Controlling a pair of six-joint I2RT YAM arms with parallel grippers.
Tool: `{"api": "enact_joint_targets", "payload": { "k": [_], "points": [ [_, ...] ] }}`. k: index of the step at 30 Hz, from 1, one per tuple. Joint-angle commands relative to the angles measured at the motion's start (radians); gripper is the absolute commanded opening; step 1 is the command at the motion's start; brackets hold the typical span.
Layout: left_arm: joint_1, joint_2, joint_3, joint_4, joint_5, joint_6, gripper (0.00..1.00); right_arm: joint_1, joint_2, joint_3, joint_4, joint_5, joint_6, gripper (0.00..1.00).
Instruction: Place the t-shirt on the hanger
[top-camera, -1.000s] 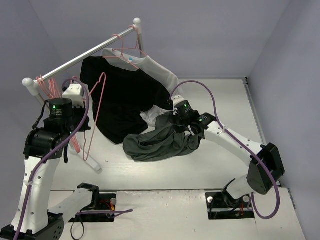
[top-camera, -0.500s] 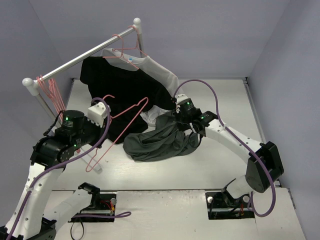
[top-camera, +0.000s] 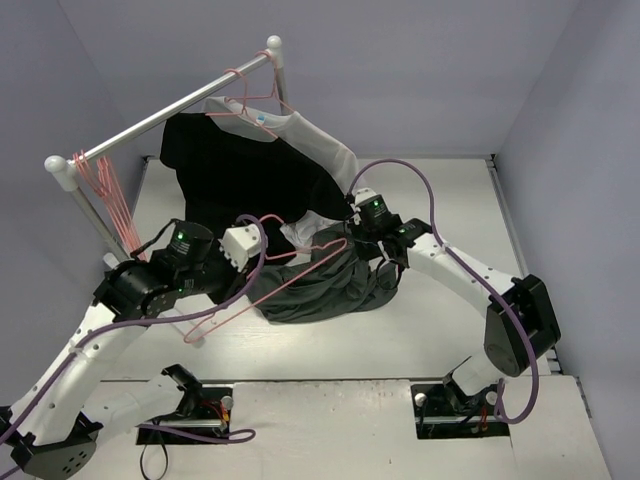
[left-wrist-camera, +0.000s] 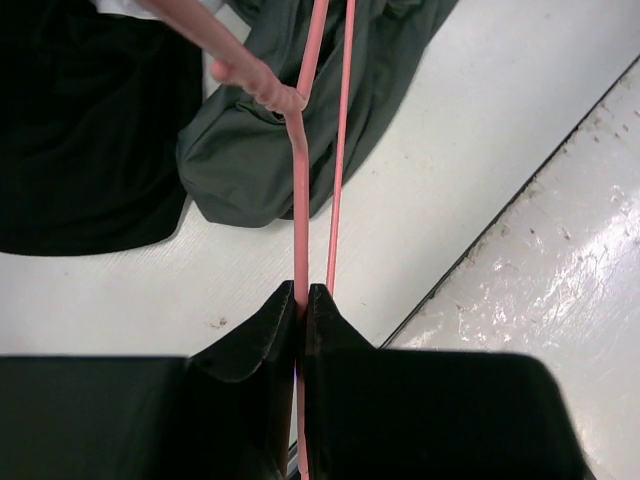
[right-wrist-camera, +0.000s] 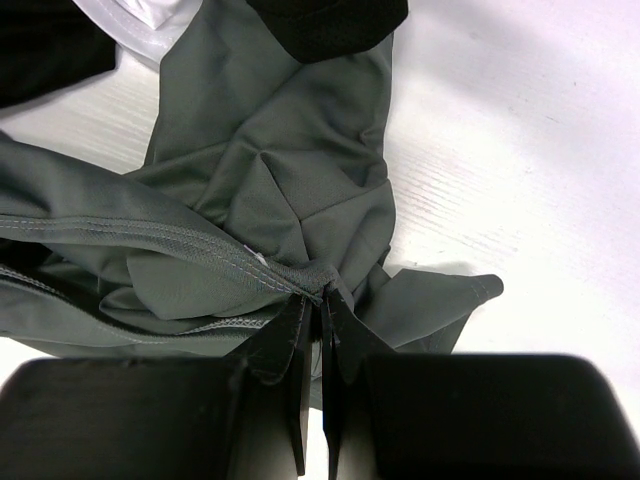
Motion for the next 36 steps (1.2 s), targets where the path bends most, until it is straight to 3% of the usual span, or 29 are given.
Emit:
{"api": "enact_joint_targets", "payload": {
  "k": [1, 19, 36],
  "points": [
    [-0.036, 0.031, 0.004, 0.073, -0.007, 0.024, 0.00, -0.004, -0.014, 0.055, 0.027, -0.007, 0.006, 0.00],
    [-0.078, 0.171, 0.009, 0.151, -0.128, 0.072, 0.00, 0.001, -0.071, 0.074, 0.027, -0.075, -0.039, 0.00],
    [-0.090, 0.180, 0.049, 0.263, 0.054, 0.079, 0.00, 0.042, -0.215, 0.129, 0.027, -0.166, -0.193, 0.02]
  ]
}}
